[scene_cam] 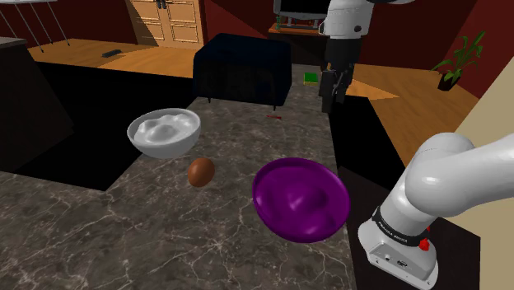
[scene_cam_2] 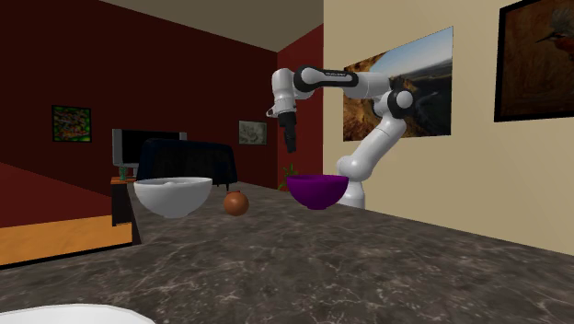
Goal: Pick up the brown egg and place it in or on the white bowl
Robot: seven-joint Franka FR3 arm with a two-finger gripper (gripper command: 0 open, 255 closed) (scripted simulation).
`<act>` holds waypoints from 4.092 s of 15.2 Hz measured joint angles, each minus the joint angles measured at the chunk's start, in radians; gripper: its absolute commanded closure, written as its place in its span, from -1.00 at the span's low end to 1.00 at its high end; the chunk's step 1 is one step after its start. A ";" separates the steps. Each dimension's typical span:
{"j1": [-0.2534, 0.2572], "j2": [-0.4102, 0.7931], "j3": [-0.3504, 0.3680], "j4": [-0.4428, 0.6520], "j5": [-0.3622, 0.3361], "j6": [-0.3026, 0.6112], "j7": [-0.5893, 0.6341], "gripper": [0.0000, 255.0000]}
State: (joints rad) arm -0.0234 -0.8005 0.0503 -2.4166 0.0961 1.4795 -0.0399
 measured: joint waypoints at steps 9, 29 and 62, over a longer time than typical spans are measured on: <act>0.005 0.048 0.160 -0.057 0.155 0.176 0.259 -1.00; -0.139 0.634 0.666 0.214 0.142 0.749 1.081 -1.00; -0.152 0.729 0.703 0.262 0.057 0.798 1.190 1.00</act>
State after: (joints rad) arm -0.1755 -0.0712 0.7531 -2.1542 0.1530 2.2771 1.1497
